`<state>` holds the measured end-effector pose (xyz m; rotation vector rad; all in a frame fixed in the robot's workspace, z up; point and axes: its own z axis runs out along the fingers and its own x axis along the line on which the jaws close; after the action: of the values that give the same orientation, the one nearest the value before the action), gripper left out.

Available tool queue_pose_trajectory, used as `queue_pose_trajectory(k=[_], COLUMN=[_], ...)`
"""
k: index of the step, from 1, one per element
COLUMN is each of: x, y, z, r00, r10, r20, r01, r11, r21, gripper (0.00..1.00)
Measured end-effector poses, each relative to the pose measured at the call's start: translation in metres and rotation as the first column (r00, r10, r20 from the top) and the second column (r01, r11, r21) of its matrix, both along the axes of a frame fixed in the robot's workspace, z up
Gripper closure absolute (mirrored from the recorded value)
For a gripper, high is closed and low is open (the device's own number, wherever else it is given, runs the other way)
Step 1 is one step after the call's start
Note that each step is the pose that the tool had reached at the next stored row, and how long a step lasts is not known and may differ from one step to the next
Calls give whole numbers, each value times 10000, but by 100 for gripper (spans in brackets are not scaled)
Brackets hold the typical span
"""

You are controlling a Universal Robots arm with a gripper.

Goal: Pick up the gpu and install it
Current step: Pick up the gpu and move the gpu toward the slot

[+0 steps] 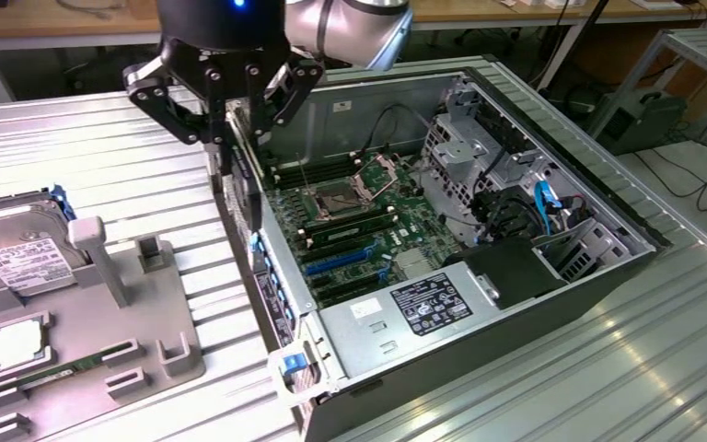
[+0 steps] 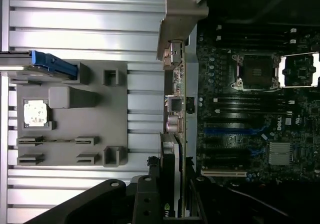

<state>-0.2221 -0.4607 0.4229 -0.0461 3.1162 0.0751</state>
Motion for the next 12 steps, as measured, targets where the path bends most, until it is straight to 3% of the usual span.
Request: queue_pose_trajectory(k=[4,12], x=[195,446], y=[0,0], z=[-6,-14], r00=[10000,10000], r10=[-10,-27], r20=[-1,3], r01=[10,27], r11=[10000,10000], r21=[-1,-1], gripper=[72,72])
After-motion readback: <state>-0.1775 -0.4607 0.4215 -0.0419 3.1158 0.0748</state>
